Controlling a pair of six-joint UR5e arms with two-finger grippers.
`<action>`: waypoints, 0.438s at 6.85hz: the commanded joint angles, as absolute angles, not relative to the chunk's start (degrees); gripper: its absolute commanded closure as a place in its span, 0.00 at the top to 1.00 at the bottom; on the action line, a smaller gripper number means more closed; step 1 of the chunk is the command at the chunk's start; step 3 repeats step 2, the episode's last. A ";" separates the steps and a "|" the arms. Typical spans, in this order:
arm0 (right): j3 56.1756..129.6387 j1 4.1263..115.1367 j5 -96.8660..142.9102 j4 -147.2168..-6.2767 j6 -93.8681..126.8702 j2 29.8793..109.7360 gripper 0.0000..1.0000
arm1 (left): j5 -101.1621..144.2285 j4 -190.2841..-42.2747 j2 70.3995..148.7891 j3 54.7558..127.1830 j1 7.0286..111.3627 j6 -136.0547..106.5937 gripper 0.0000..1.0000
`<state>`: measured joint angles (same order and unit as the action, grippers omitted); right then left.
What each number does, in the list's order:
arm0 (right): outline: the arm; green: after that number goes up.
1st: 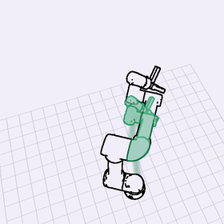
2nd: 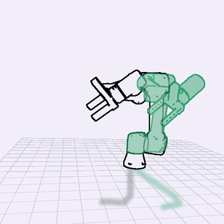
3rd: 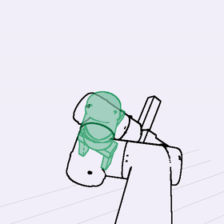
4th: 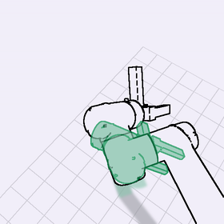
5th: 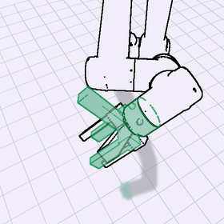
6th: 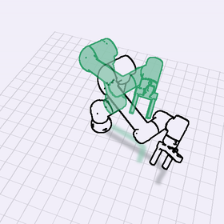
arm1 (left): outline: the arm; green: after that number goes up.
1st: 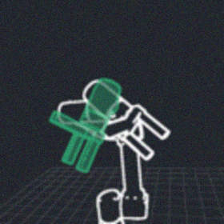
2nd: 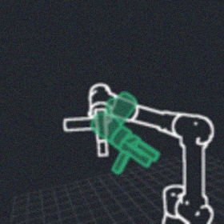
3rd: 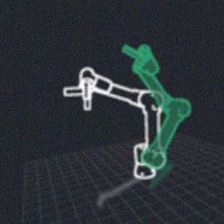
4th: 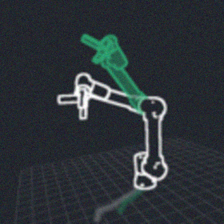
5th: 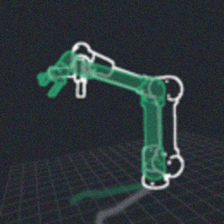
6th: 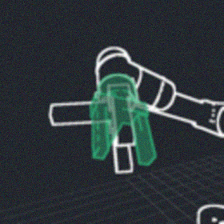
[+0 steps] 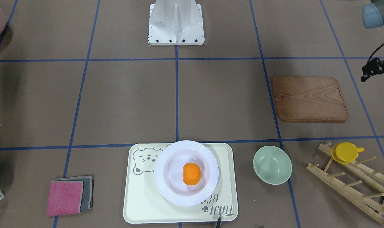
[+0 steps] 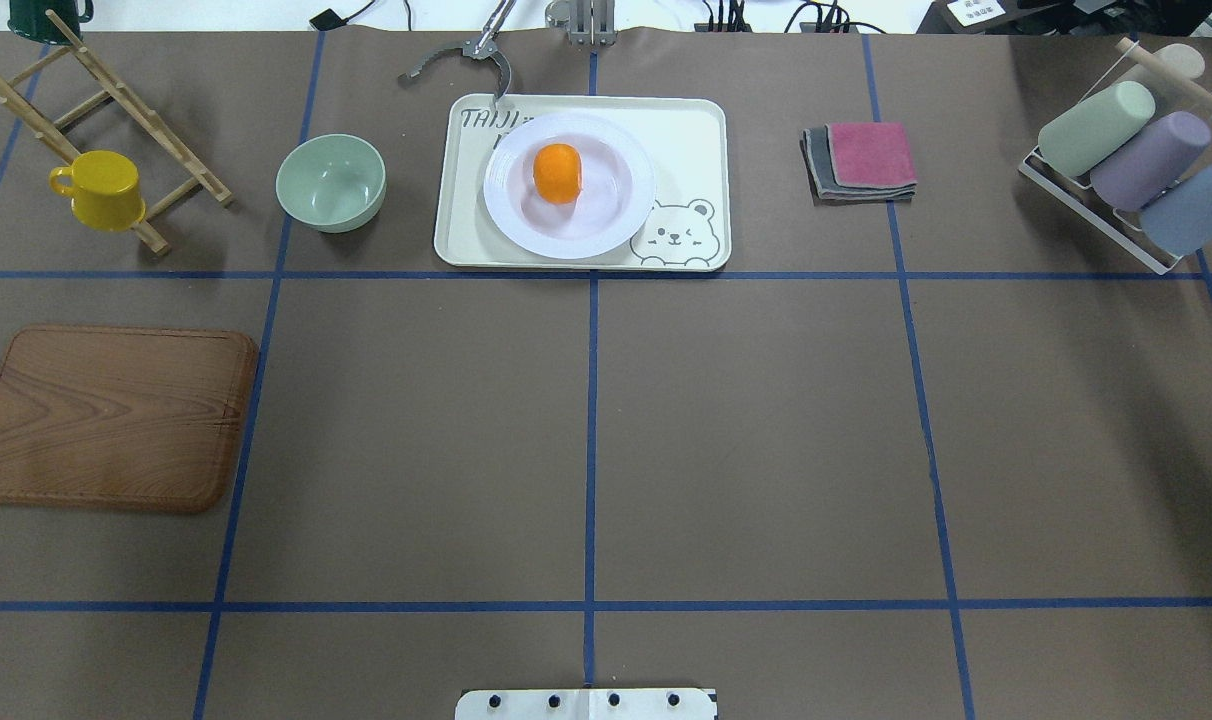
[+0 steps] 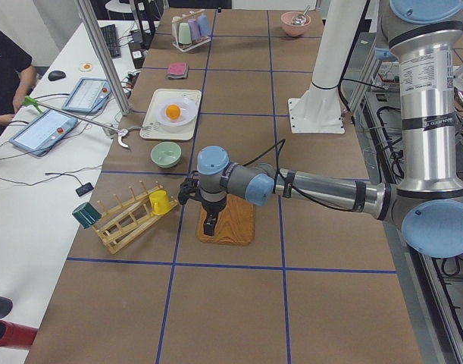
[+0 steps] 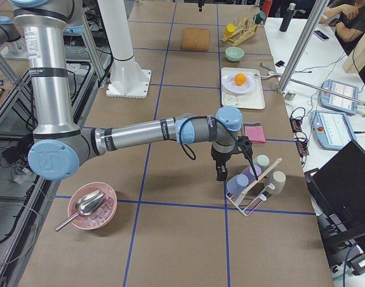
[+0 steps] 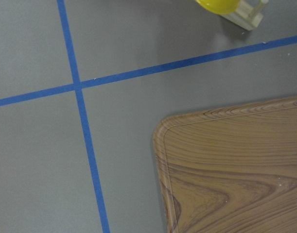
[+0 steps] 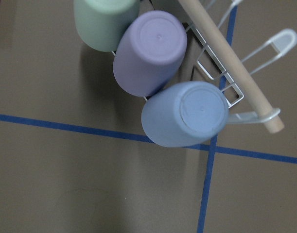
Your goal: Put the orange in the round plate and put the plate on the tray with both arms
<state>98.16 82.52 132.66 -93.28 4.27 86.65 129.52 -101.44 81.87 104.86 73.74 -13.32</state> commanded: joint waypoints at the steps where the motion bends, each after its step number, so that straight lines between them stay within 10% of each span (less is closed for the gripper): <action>1: 98.26 82.71 133.33 -93.25 4.22 87.28 1.00 | 129.55 -101.43 81.83 104.77 73.83 -13.45 0.99; 3: 98.26 82.71 133.24 -93.25 4.22 87.36 1.00 | 129.55 -101.51 81.83 104.77 73.83 -13.45 0.99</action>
